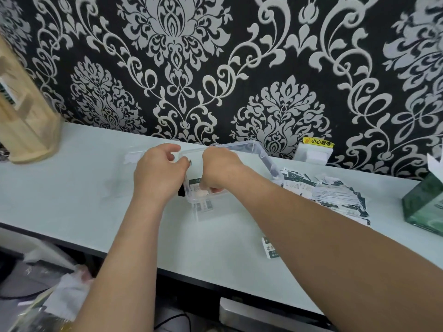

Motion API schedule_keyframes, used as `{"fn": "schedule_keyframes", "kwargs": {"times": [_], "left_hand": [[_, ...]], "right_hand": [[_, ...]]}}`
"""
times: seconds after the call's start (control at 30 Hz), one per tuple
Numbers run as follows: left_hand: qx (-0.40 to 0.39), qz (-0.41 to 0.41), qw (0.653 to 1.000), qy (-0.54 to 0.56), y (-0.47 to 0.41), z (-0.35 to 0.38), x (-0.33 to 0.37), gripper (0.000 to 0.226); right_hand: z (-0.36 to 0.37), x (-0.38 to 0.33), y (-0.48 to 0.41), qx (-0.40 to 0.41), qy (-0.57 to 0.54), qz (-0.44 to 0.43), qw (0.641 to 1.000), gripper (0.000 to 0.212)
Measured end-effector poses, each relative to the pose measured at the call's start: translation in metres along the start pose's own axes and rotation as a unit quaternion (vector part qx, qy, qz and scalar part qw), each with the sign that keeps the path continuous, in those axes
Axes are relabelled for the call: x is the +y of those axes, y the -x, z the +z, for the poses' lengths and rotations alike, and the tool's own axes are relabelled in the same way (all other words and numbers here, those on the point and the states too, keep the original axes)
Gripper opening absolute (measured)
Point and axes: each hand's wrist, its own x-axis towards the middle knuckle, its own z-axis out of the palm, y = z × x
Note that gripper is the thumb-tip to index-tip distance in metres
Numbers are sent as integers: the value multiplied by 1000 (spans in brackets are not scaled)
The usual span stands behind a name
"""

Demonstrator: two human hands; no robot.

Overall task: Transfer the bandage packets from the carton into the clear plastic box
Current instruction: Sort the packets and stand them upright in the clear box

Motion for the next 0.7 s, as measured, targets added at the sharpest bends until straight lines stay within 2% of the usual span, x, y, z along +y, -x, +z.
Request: {"fn": "schedule_keyframes", "kwargs": {"times": [0.07, 0.13, 0.2, 0.27, 0.33, 0.43, 0.5, 0.6, 0.7], "left_hand": [[59, 51, 996, -38, 4, -4, 8, 32], [94, 118, 988, 16, 14, -9, 24, 25], [37, 184, 980, 69, 32, -7, 46, 21], [-79, 249, 965, 31, 55, 5, 66, 19], [-192, 306, 930, -63, 75, 28, 78, 19], [-285, 343, 871, -204, 92, 62, 83, 27], [-338, 349, 839, -244, 100, 80, 84, 40], [-355, 338, 835, -249, 105, 98, 86, 61], [-336, 332, 846, -248, 107, 108, 89, 65]], "right_hand": [[-12, 11, 6, 19, -56, -9, 998, 19], [-32, 31, 23, 40, -145, -12, 989, 13], [-52, 59, 50, 70, -236, -9, 969, 16], [-64, 91, 80, 97, -271, -7, 958, 14], [-65, 122, 103, 102, -247, 13, 964, 12], [-47, 157, 121, 85, -186, 47, 978, 14], [-34, 174, 130, 68, -155, 63, 984, 24], [-23, 186, 143, 27, -132, 70, 988, 42], [-12, 189, 151, 1, -115, 62, 991, 57]]}}
